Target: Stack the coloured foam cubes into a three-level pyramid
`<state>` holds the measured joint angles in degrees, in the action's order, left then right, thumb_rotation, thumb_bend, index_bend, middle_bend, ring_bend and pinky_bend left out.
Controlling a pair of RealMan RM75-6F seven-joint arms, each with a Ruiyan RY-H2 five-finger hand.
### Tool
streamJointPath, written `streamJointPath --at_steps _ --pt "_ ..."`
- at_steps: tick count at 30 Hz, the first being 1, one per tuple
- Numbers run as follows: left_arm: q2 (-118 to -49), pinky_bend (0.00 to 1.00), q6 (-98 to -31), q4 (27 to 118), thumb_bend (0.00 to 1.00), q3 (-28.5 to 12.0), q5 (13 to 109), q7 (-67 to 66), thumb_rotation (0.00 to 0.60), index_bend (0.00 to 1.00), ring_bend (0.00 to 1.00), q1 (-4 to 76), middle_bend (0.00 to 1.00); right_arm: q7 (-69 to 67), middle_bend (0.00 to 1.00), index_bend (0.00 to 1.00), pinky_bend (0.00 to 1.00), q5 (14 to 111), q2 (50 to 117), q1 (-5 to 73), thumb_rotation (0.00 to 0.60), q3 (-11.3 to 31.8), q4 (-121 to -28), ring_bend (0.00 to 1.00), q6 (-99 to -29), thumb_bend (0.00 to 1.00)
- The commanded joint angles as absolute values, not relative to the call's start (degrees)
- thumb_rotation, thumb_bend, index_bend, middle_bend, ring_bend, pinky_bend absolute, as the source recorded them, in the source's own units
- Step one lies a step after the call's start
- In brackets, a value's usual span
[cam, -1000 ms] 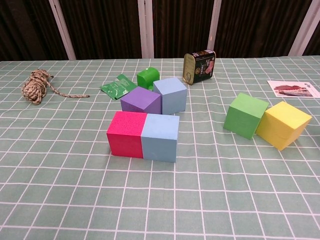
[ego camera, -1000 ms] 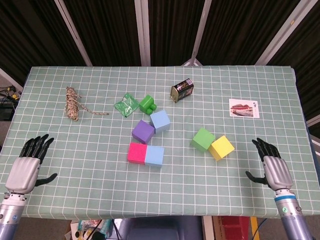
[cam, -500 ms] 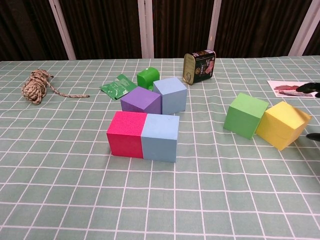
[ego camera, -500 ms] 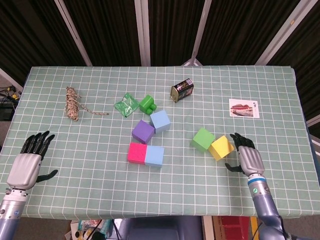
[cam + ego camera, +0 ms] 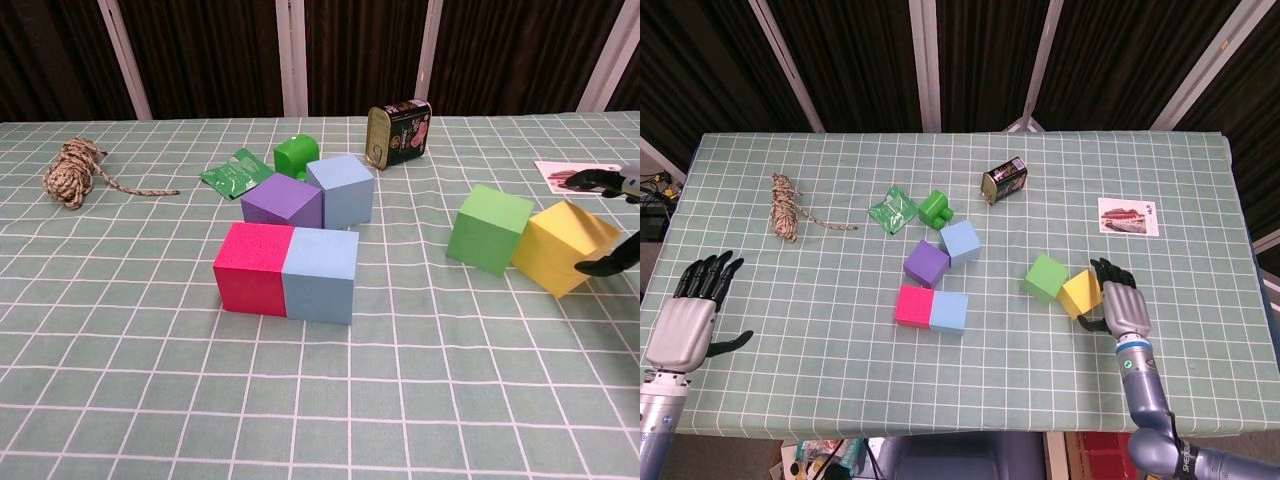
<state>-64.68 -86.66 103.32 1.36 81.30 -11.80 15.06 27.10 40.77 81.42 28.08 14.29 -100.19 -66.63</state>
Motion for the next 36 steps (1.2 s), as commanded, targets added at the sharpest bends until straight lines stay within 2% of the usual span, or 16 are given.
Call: streamJointPath --at_steps 1,6,13,26,36 --pt "-64.58 0.00 -86.25 103.48 0.13 1.13 81.27 -11.82 0.600 0.00 0.00 14.86 0.00 27.63 0.00 0.00 0.00 40.20 81.97 28.53 0.600 14.37 -99.93 0.00 -67.15 0.26" --pt "-64.42 0.00 -85.64 103.82 0.13 0.64 81.24 -11.67 0.600 0.00 0.00 14.53 0.00 27.76 0.00 0.00 0.00 38.38 82.74 28.94 0.600 14.52 -99.89 0.00 -67.51 0.27" --pt "-64.27 0.00 -84.88 104.04 0.13 0.09 81.10 -11.47 0.600 0.00 0.00 14.17 0.00 27.80 0.00 0.00 0.00 38.15 81.96 29.00 0.600 14.44 -104.37 0.00 -68.59 0.26" --pt "-64.46 0.00 -84.47 103.80 0.13 -0.86 81.94 -10.95 0.600 0.00 0.00 13.34 0.00 28.05 0.00 0.00 0.00 36.85 86.12 31.35 0.600 15.86 -98.81 0.00 -69.83 0.26" --pt "-64.42 0.00 -84.06 103.93 0.13 -1.37 82.28 -10.94 0.600 0.00 0.00 12.84 0.00 28.40 0.00 0.00 0.00 35.04 84.84 31.29 0.600 16.28 -96.47 0.00 -70.12 0.26"
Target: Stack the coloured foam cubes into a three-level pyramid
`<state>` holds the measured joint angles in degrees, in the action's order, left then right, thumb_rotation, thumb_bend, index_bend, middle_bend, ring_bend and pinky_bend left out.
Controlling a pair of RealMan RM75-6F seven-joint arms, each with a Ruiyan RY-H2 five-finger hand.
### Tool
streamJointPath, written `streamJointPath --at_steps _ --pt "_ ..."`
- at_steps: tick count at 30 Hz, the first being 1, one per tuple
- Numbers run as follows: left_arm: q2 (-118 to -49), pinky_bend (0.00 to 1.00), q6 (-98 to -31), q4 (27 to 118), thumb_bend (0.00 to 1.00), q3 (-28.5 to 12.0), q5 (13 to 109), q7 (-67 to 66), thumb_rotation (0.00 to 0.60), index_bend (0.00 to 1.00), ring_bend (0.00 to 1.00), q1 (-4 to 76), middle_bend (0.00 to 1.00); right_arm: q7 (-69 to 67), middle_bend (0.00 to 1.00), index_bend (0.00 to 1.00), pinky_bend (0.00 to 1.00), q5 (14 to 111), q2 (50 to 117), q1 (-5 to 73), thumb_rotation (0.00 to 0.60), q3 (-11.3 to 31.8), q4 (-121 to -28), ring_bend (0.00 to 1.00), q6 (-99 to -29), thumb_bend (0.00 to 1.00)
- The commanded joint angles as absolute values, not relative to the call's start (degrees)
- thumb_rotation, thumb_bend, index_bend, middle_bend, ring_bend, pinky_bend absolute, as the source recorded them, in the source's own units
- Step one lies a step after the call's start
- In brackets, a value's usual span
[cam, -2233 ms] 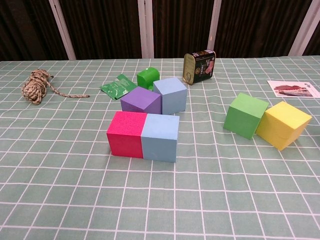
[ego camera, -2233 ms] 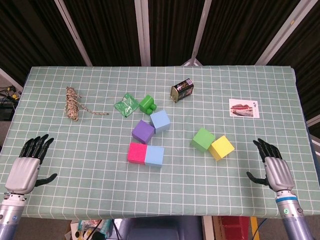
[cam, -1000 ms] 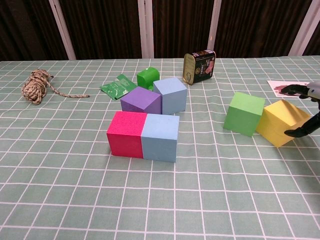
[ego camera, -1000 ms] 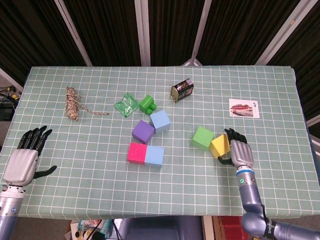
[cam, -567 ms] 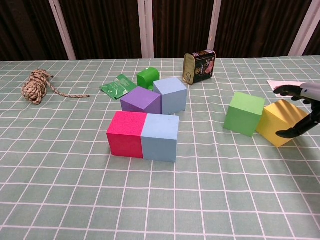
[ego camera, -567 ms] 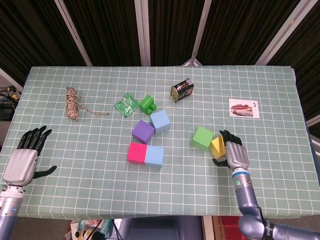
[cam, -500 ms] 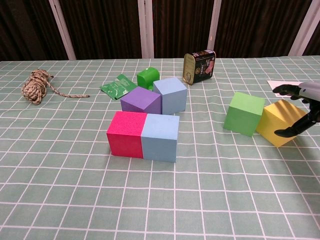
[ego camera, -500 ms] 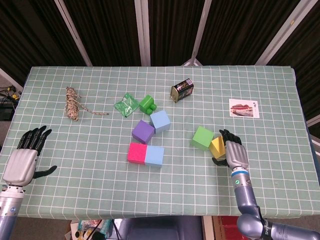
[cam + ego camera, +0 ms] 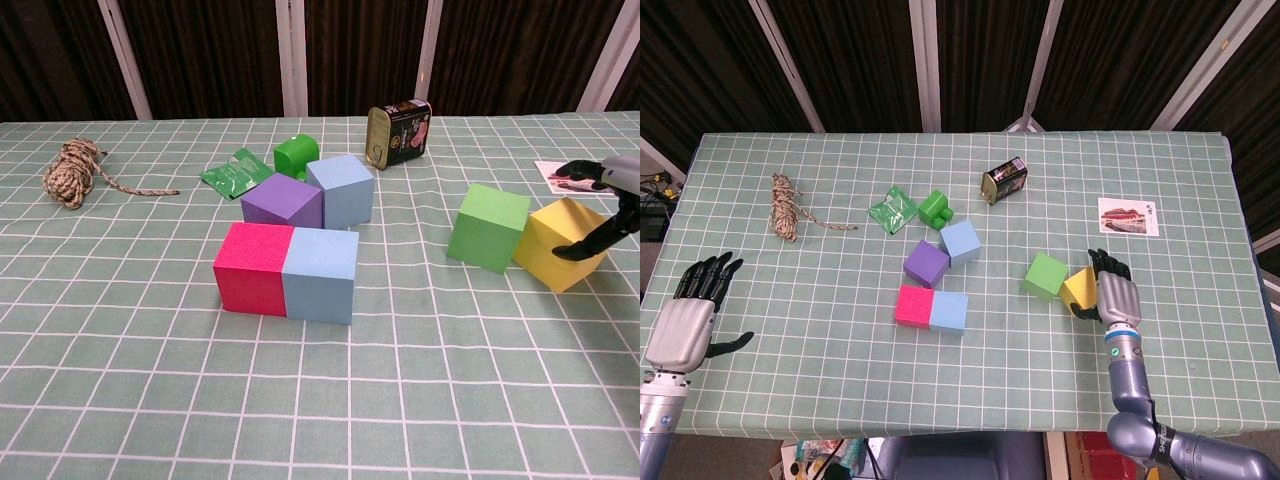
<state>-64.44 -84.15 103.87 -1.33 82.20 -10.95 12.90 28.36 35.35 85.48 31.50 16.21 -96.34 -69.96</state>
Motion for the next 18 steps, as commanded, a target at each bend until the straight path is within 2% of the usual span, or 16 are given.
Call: streamJointPath --at_steps 1,6,11,18 --pt "-64.40 0.00 -84.03 103.95 0.13 -1.39 82.33 -10.94 0.600 0.00 0.00 12.81 0.00 28.36 0.00 0.00 0.00 35.01 84.58 31.19 0.600 16.29 -96.62 0.00 -70.17 0.26" --pt "-64.31 0.00 -83.88 104.25 0.13 -1.49 82.81 -10.96 0.600 0.00 0.00 12.63 0.00 28.50 0.02 0.00 0.00 34.70 83.00 30.69 0.600 15.92 -97.08 0.00 -70.16 0.26" --pt "-64.28 0.00 -83.78 104.56 0.13 -1.57 83.37 -10.98 0.600 0.00 0.00 12.49 0.00 28.15 0.22 0.00 0.00 34.68 82.53 30.75 0.600 15.81 -96.34 0.07 -69.39 0.26" --pt "-64.33 0.00 -83.49 104.66 0.13 -1.73 83.63 -11.13 0.600 0.00 0.00 12.27 0.00 27.65 0.24 0.00 0.00 34.67 82.57 31.12 0.600 15.29 -94.63 0.10 -67.36 0.26"
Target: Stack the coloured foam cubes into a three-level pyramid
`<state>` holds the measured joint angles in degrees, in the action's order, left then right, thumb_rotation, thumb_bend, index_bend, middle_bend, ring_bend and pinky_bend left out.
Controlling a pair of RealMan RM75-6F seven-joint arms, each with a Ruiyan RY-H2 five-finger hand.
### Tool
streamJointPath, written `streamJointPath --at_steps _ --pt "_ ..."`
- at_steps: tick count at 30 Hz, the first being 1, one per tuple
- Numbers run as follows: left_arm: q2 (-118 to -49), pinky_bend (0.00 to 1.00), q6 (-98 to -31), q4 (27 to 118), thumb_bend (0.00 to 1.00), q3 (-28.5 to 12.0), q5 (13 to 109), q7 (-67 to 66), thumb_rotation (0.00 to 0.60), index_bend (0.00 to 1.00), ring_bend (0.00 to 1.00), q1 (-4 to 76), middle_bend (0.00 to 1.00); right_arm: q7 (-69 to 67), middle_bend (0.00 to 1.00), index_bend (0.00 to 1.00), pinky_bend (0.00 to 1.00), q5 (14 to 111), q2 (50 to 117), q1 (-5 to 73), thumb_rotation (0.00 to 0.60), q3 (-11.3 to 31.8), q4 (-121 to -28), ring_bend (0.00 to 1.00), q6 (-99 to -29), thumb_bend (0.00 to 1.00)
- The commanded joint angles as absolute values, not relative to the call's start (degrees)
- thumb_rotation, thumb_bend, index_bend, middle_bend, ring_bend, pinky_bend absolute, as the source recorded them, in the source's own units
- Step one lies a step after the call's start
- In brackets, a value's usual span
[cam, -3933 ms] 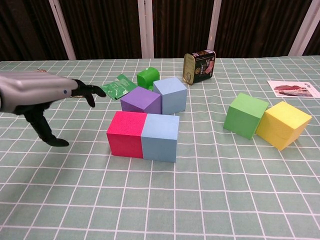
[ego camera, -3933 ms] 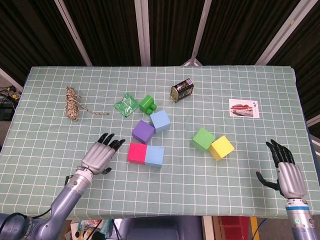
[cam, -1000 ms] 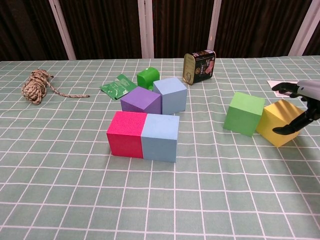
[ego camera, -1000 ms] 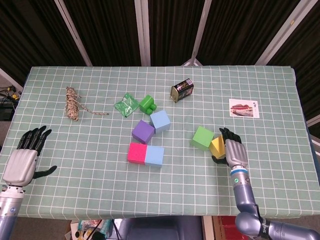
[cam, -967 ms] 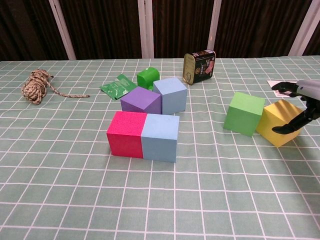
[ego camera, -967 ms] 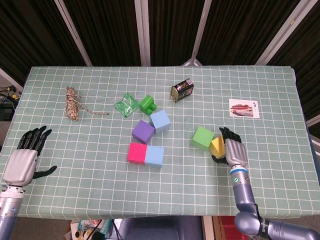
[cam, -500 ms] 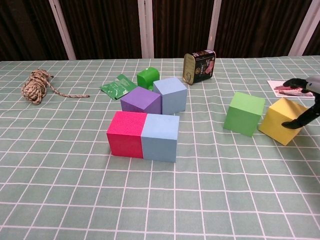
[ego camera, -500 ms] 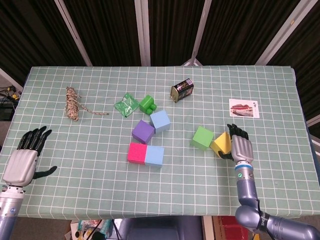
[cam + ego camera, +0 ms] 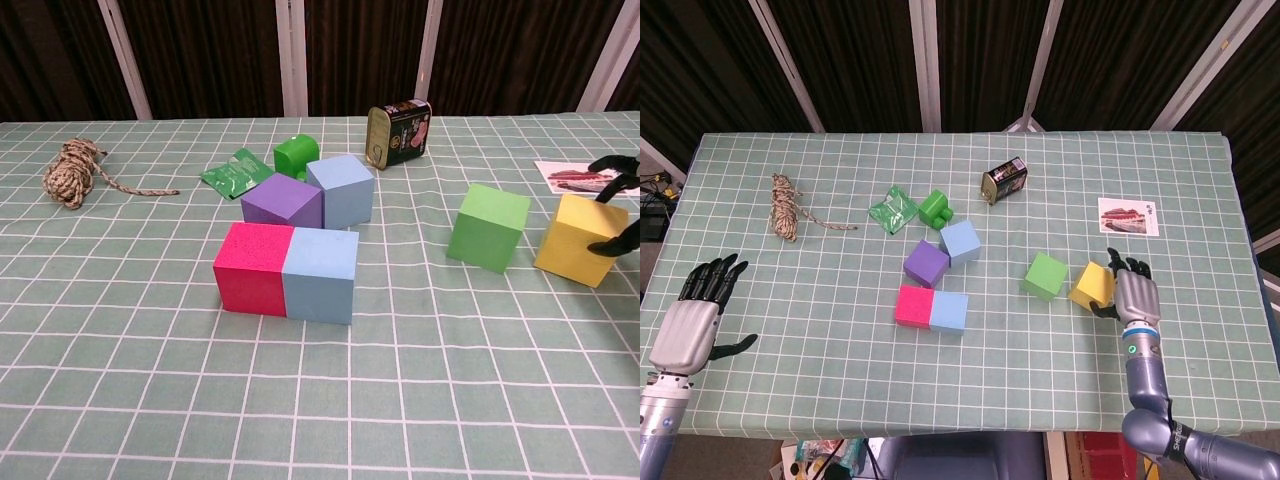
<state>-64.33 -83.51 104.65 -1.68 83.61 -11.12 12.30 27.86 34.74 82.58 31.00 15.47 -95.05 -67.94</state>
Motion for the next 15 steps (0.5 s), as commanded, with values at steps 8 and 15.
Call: streamJointPath --at_steps 8,15 --pt "-64.34 0.00 -83.24 104.61 0.13 -2.01 83.71 -11.14 0.600 0.00 0.00 12.03 0.00 26.58 0.34 0.00 0.00 35.68 82.37 31.30 0.600 15.02 -94.38 0.22 -66.38 0.26" --pt "-64.25 0.00 -83.03 104.57 0.13 -2.23 83.73 -11.04 0.600 0.00 0.00 11.86 0.00 24.22 0.35 0.00 0.00 38.61 81.24 30.62 0.600 14.55 -95.38 0.25 -65.93 0.27"
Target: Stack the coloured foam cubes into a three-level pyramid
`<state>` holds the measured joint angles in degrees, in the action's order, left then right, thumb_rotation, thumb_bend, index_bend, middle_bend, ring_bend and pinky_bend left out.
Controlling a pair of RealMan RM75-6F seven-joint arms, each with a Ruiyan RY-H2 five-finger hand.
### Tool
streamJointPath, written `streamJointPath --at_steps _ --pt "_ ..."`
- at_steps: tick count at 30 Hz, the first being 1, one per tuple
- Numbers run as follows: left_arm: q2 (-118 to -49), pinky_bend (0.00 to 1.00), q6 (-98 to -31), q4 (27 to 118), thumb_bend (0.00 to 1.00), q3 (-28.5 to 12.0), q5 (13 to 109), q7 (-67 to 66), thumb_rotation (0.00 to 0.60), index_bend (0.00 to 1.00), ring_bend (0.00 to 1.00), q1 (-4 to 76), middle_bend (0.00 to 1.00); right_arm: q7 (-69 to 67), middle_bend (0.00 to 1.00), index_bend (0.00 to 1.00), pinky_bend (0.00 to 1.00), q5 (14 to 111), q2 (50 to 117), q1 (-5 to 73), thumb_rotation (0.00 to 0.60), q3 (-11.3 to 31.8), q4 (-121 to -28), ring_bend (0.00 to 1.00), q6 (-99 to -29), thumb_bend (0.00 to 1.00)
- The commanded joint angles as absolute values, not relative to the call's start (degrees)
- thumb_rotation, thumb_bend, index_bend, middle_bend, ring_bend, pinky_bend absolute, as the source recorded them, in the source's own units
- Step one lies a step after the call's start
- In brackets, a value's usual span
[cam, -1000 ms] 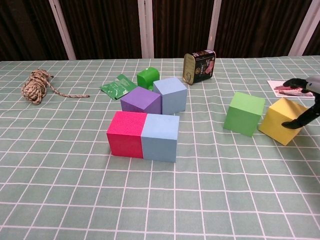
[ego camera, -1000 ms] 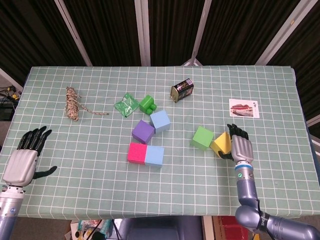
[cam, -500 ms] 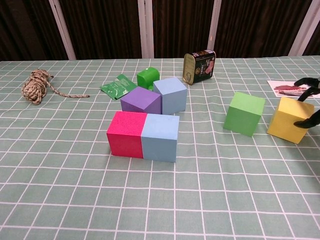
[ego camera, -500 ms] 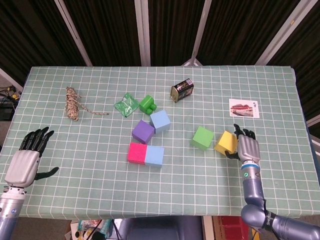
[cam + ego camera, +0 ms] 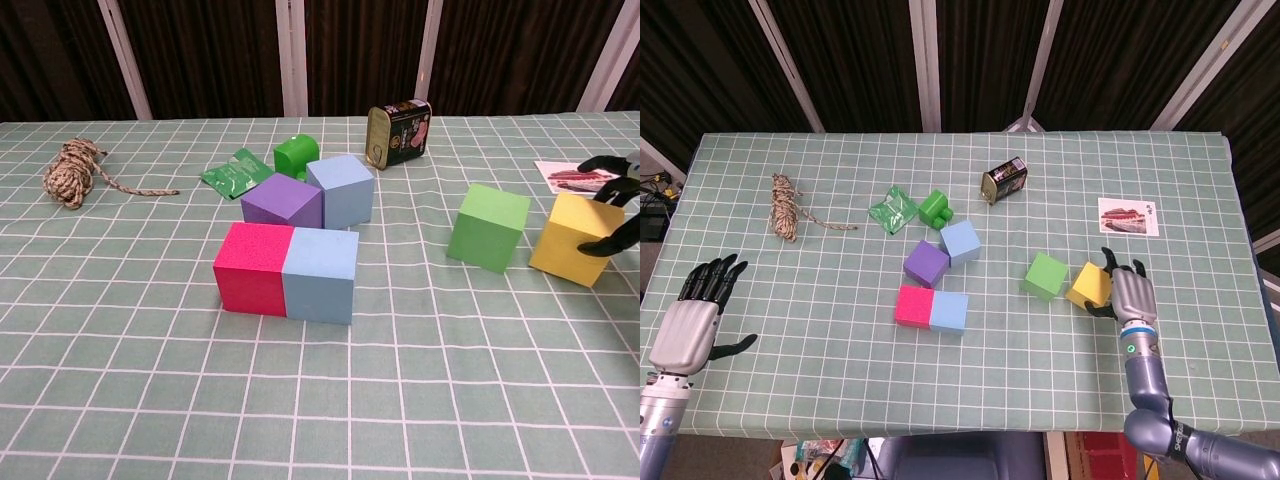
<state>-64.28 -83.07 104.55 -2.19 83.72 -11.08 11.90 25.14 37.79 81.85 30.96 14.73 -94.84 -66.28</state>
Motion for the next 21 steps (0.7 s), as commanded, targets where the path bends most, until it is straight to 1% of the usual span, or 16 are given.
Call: streamJointPath --at_steps 1,8,13,21 --pt "-64.22 0.00 -83.02 104.59 0.13 -2.25 83.74 -11.02 0.600 0.00 0.00 11.84 0.00 23.89 0.35 0.00 0.00 38.91 80.98 30.51 0.600 14.50 -95.58 0.25 -65.79 0.26" --pt "-63.98 0.00 -82.68 104.37 0.13 -2.36 83.71 -11.34 0.600 0.00 0.00 11.74 0.00 21.29 0.35 0.00 0.00 42.62 77.55 28.98 0.600 13.36 -98.50 0.25 -65.15 0.26" --pt "-63.94 0.00 -82.48 103.99 0.13 -2.28 83.99 -11.51 0.600 0.00 0.00 11.71 0.00 18.54 0.35 0.00 0.00 45.76 73.85 27.41 0.600 12.33 -101.88 0.25 -64.11 0.26" --pt "-64.05 0.00 -82.92 104.01 0.13 -1.85 85.37 -11.61 0.600 0.00 0.00 11.34 0.00 14.01 0.35 0.00 0.00 54.25 67.99 24.64 0.600 9.35 -107.52 0.25 -62.78 0.26"
